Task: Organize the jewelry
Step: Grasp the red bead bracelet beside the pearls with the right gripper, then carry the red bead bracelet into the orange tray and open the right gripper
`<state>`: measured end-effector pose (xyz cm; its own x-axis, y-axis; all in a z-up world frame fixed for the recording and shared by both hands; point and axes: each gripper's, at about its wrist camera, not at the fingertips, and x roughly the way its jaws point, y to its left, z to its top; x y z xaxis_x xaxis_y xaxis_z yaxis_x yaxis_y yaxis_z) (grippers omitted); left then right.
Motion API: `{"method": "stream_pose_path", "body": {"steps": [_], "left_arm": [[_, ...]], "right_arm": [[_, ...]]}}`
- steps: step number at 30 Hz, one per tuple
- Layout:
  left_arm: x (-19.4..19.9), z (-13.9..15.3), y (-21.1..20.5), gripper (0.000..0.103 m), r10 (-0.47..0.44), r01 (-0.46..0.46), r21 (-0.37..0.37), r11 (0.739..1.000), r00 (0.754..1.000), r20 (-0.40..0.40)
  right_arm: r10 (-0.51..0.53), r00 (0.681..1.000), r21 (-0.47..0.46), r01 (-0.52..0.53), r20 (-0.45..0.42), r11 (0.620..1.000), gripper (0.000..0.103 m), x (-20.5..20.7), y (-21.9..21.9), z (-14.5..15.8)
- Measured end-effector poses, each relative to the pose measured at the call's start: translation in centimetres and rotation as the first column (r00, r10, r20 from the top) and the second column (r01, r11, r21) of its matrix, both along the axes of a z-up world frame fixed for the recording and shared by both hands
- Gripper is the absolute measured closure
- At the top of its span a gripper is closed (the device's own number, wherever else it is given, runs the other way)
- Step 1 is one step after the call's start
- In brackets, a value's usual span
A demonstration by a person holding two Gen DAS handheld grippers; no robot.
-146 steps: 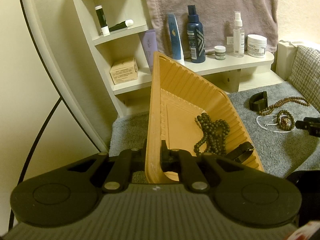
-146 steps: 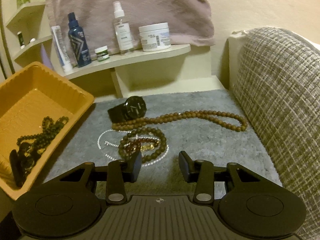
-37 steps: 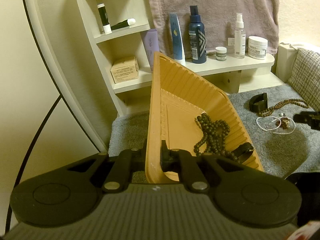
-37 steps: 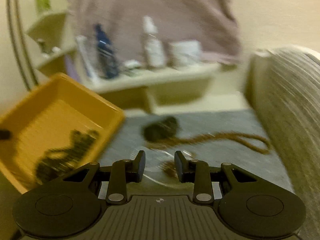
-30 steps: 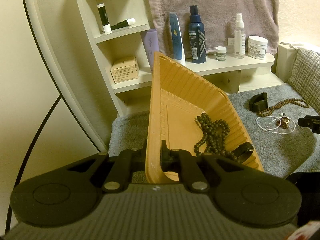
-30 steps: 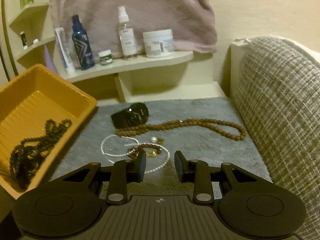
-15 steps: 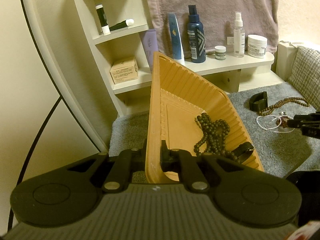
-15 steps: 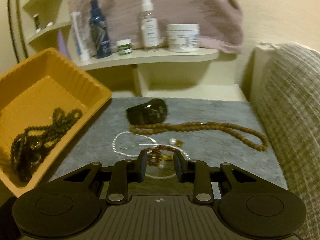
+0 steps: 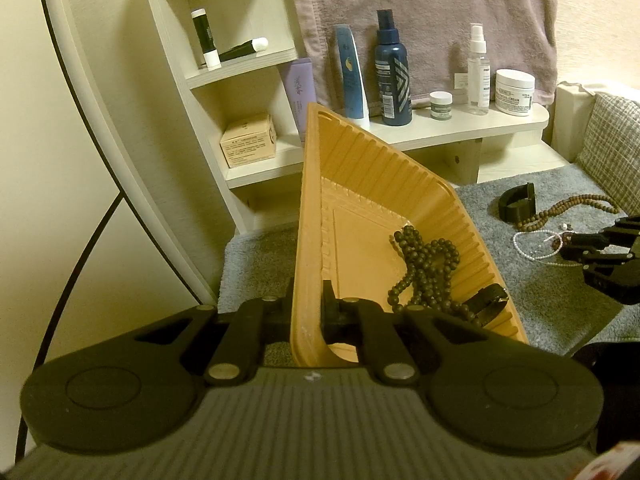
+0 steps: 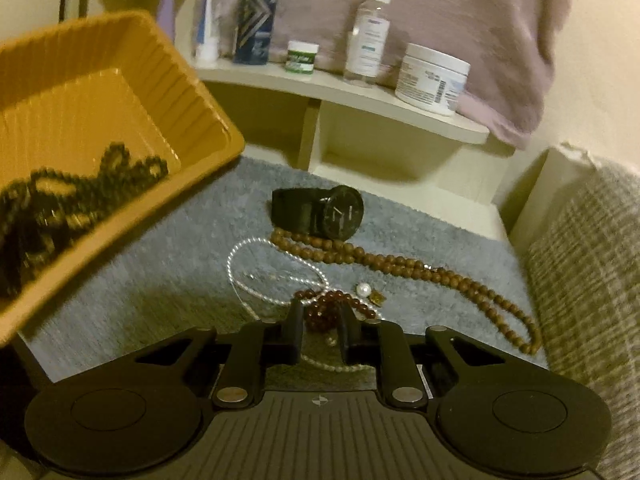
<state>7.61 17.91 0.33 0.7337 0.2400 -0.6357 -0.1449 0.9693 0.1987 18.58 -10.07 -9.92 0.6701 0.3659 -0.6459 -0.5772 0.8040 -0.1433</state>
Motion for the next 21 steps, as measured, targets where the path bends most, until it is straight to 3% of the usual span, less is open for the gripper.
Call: {"method": "stream_pose_path", "body": {"steps": [3,14,21], "left_arm": [[0.0,0.0,0.0,0.096,0.0,0.0,0.0,1.0,1.0,0.0],[0.0,0.0,0.0,0.096,-0.001,0.001,0.001,1.0,1.0,0.0],[0.0,0.0,0.1,0.096,-0.001,0.001,0.001,1.0,1.0,0.001]], "right_arm": [[-0.009,1.0,0.017,0.009,0.007,1.0,0.098,-0.2,-0.3,0.4],[-0.027,0.998,0.107,0.02,0.057,0.994,0.098,-0.9,-2.7,4.2],[0.001,0.991,0.144,-0.02,0.136,0.989,0.099,-2.0,-3.7,7.5]]}}
